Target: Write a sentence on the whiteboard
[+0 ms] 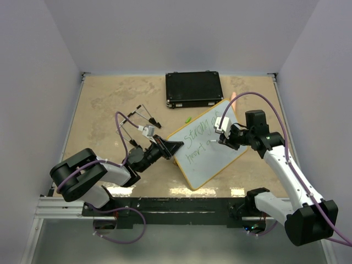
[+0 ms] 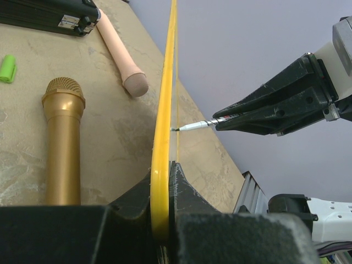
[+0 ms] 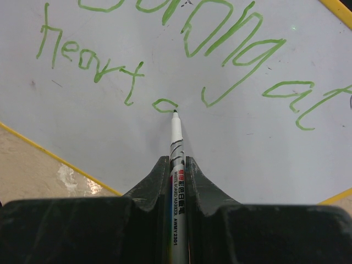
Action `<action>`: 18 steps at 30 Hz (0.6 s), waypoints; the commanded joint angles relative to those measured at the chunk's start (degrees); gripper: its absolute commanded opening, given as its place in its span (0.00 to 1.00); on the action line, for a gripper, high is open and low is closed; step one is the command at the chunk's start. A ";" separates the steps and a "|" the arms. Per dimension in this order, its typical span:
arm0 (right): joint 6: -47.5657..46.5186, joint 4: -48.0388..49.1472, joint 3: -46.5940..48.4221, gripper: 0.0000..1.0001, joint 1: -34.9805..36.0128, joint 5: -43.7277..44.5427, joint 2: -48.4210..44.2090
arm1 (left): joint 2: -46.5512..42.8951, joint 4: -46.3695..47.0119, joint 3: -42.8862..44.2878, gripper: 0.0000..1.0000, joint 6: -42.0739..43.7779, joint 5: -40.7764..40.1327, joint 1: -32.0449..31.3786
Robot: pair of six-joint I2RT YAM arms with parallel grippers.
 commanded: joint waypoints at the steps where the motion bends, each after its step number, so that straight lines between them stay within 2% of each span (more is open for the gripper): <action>1: 0.19 2.51 -0.08 0.00 0.10 -0.54 -1.22 | 0.79 -0.33 -0.19 0.00 6.59 0.80 -0.07; 18: -1.65 0.59 -0.26 0.00 0.10 -0.63 0.28 | 1.06 -0.07 -0.19 0.00 6.42 2.03 -0.16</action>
